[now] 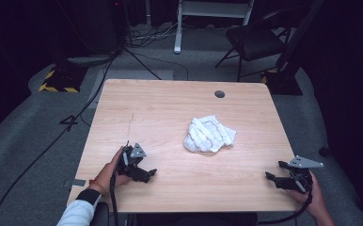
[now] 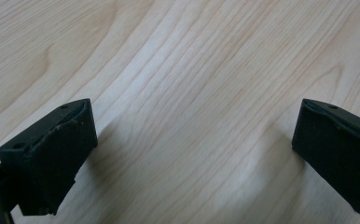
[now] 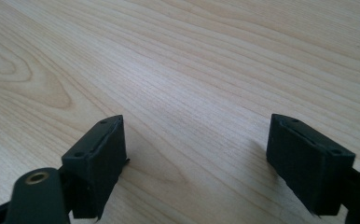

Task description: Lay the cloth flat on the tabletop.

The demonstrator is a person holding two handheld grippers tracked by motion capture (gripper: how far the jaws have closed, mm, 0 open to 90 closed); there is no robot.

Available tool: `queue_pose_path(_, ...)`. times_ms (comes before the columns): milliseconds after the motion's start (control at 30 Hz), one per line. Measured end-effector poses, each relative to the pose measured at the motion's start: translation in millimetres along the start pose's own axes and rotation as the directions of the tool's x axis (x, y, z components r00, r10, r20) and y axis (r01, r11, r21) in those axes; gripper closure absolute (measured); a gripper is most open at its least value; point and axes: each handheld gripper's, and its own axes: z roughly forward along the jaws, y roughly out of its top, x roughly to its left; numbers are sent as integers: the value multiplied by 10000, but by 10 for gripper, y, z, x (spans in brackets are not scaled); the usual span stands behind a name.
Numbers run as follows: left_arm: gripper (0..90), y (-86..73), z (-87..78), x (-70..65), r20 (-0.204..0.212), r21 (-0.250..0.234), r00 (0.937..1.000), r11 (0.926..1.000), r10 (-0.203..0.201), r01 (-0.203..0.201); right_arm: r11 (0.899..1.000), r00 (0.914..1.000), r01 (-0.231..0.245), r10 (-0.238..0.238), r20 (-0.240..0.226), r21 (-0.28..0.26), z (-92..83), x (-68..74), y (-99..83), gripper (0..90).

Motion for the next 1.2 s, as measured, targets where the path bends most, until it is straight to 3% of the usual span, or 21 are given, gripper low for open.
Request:
queue_pose_path(233, 0, 105, 91, -50, 258, 19, 9993, 9996, 273, -274, 9999, 9999, -140, 139, 77, 87, 7, -6, 7, 160)
queue_pose_path(367, 3, 148, 128, -97, 549, 2, 9960, 9975, 699, -700, 9998, 9999, -117, 117, 7, 177, 16, -22, 19, 159)
queue_pose_path(467, 3, 191, 166, -128, 704, -30, 9937, 9962, 874, -874, 9998, 10000, -79, 80, -39, 189, 26, -27, 43, 203)
queue_pose_path(500, 4, 210, 183, -141, 752, -36, 9928, 9957, 928, -928, 10000, 9999, -29, 28, 158, 61, 36, -32, 64, 274)
queue_pose_path(633, 2, 303, 268, -225, 1150, -75, 9846, 9913, 1314, -1314, 10000, 9998, 62, -61, 210, -61, 76, -41, 120, 307)
queue_pose_path(700, 1, 362, 319, -263, 1175, -75, 9836, 9905, 1371, -1372, 9999, 9999, 105, -104, 125, -80, 113, -42, 177, 333)
queue_pose_path(733, 2, 424, 374, -299, 1159, -68, 9844, 9912, 1320, -1321, 9990, 9988, 441, -440, 212, -39, 147, -15, 266, 352)
queue_pose_path(767, 2, 424, 374, -299, 1159, -68, 9844, 9912, 1320, -1321, 9990, 9988, 441, -440, 212, -39, 147, -15, 266, 352)
queue_pose_path(933, 3, 597, 526, -387, 1088, -59, 9860, 9920, 1263, -1264, 9947, 9948, 1009, -1012, -106, -211, 238, 70, 597, 403)
queue_pose_path(1000, 3, 665, 584, -421, 1181, -37, 9837, 9907, 1356, -1361, 9921, 9920, 1245, -1247, -170, -153, 309, 113, 727, 414)
queue_pose_path(1100, 2, 756, 667, -454, 1236, -67, 9830, 9907, 1360, -1362, 9917, 9906, 1269, -1278, -483, -209, 438, 170, 929, 432)
queue_pose_path(1200, 0, 849, 748, -486, 1121, -46, 9862, 9925, 1219, -1222, 9911, 9860, 1298, -1320, -1017, -285, 593, 232, 1125, 457)
